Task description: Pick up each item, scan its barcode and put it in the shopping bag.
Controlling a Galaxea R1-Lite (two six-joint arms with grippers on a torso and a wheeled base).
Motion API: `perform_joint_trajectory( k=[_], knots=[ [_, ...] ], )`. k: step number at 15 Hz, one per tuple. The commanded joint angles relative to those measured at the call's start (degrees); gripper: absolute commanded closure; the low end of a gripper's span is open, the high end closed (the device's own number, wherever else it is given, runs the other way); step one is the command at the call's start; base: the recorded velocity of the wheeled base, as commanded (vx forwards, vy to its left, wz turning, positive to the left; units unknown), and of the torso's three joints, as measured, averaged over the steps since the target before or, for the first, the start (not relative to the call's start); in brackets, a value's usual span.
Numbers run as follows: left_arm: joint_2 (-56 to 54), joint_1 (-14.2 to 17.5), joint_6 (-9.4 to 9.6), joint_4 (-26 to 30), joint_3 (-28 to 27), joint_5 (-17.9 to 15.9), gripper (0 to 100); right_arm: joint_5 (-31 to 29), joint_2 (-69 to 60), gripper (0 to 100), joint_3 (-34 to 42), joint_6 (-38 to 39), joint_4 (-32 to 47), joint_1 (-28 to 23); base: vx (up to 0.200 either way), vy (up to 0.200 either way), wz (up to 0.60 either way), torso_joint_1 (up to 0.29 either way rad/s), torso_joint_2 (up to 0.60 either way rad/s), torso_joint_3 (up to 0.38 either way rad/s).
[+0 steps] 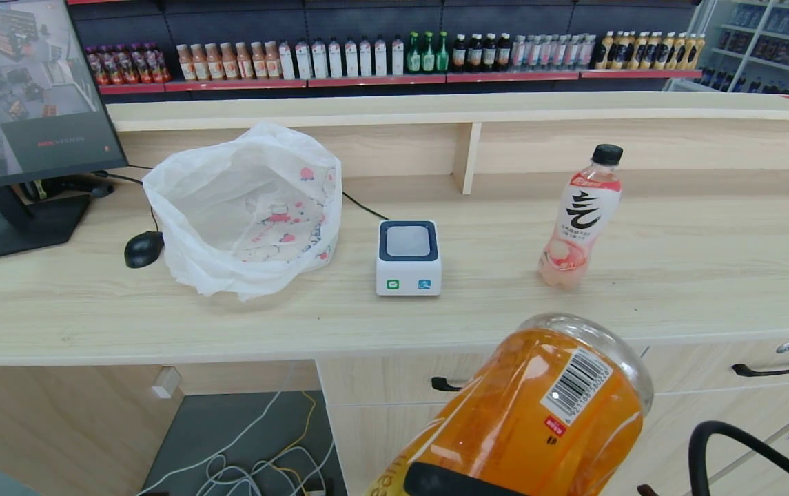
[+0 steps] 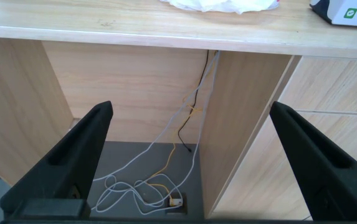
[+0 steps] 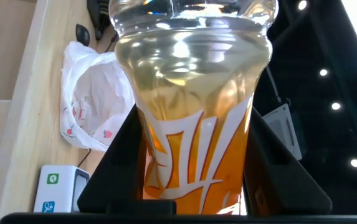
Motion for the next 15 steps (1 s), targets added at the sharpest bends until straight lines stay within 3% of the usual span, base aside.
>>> perform_joint_trajectory(
  k=[1,8,11,15],
  knots=[
    [-0.02,-0.09,0.02,0.00,0.00,0.00,0,0.01,-0.10,100,-0.06,0.09,-0.13,0.02,0.000,0.000,0.00,0.000,0.00,0.000],
    [-0.02,0.00,0.02,0.00,0.00,-0.09,0,-0.08,0.16,100,1.43,4.48,-2.33,-1.21,0.000,0.000,0.00,0.000,0.00,0.000],
    [-0.02,0.00,0.02,0.00,0.00,0.00,0,-0.26,0.08,100,3.45,13.01,-2.33,-2.00,0.000,0.000,0.00,0.000,0.00,0.000],
    [-0.02,0.00,0.02,0.00,0.00,0.00,0,-0.52,0.87,100,6.09,32.78,-2.33,-2.08,0.000,0.000,0.00,0.000,0.00,0.000]
  ],
)
